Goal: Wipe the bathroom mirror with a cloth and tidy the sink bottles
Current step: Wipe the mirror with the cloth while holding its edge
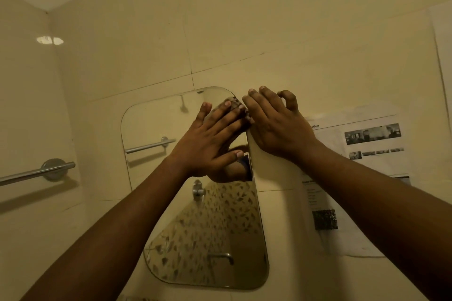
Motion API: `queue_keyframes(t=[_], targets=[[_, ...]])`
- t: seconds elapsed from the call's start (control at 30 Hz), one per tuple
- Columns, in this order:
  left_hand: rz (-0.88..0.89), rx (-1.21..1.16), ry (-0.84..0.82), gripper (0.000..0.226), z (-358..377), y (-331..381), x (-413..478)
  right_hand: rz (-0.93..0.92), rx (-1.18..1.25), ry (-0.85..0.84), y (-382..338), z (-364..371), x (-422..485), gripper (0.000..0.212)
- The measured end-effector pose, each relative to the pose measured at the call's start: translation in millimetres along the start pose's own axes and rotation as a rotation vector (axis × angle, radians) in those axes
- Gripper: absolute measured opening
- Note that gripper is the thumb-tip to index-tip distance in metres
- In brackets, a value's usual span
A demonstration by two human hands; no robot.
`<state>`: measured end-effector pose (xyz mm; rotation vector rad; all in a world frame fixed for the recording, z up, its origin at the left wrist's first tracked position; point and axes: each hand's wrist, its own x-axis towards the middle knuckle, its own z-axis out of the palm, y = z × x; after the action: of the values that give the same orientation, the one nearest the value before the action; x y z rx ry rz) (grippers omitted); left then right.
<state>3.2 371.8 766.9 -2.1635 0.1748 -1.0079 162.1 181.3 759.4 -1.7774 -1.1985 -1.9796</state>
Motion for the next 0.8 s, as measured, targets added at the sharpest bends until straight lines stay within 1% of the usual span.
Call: queue_keyframes(t=[0.27, 0.47, 0.6, 0.63, 0.8], targets=[[-0.229, -0.196, 0.083, 0.08, -3, 0, 16, -0.018, 0.004, -0.016, 0, 5, 0, 0.073], [-0.412, -0.209, 0.106, 0.079, -6, 1, 16, -0.026, -0.035, -0.011, 1, 6, 2, 0.077], [-0.519, -0.264, 0.157, 0.094, -2, -6, 6, -0.037, -0.064, -0.012, 1, 9, 2, 0.073], [-0.542, -0.266, 0.154, 0.094, 1, -10, 1, -0.039, -0.067, -0.012, 1, 9, 2, 0.072], [-0.641, -0.271, 0.158, 0.084, 16, -30, -29, -0.041, -0.055, 0.009, 1, 10, 2, 0.072]])
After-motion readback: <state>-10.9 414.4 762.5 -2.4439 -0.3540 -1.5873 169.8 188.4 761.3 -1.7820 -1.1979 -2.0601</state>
